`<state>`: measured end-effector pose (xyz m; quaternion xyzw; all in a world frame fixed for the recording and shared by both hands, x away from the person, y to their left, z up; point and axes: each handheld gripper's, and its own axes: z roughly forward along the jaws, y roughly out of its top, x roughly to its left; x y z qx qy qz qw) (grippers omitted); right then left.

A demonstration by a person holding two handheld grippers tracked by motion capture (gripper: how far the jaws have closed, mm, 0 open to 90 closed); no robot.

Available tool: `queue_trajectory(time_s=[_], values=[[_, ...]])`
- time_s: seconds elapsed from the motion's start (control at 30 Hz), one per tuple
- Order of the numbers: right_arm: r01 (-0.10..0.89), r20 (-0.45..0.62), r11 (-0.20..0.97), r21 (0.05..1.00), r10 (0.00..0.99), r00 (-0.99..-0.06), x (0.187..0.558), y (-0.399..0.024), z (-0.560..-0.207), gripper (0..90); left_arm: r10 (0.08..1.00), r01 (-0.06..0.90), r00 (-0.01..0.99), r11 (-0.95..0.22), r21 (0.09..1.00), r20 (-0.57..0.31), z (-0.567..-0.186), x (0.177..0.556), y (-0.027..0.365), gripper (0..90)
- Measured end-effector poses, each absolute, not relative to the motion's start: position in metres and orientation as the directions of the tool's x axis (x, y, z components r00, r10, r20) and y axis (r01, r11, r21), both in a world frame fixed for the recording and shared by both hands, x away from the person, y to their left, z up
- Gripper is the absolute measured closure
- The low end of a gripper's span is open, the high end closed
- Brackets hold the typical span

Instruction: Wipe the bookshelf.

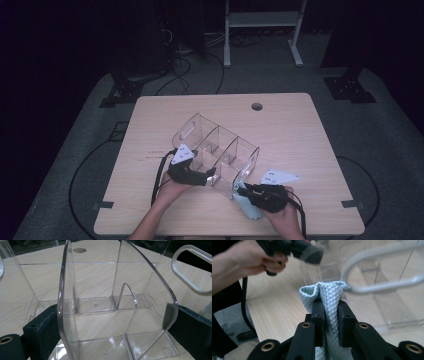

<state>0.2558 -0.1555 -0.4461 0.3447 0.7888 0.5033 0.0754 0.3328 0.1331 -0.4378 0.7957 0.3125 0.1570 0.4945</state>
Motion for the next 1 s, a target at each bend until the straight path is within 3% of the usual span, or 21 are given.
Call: queue_trajectory(time_s=[0.33,0.5,0.7,1.0], values=[[0.589,0.287,0.303,0.749,0.652,-0.701,0.277,-0.155,-0.491,77.5,0.66,0.346,0.749,-0.31,0.885,-0.061,-0.438,0.334,0.135,4.6],[0.59,0.299,0.285,0.755,0.651,-0.697,0.276,-0.156,-0.485,77.6,0.662,0.344,0.747,-0.313,0.885,-0.056,-0.438,0.333,0.134,4.7],[0.51,0.28,0.221,0.832,0.626,-0.728,0.266,-0.16,-0.454,77.5,0.663,0.345,0.746,-0.313,0.885,-0.056,-0.438,0.333,0.133,4.7],[0.554,0.297,0.239,0.797,0.644,-0.705,0.276,-0.163,-0.471,77.3,0.652,0.343,0.756,-0.322,0.882,-0.055,-0.437,0.334,0.135,4.9]])
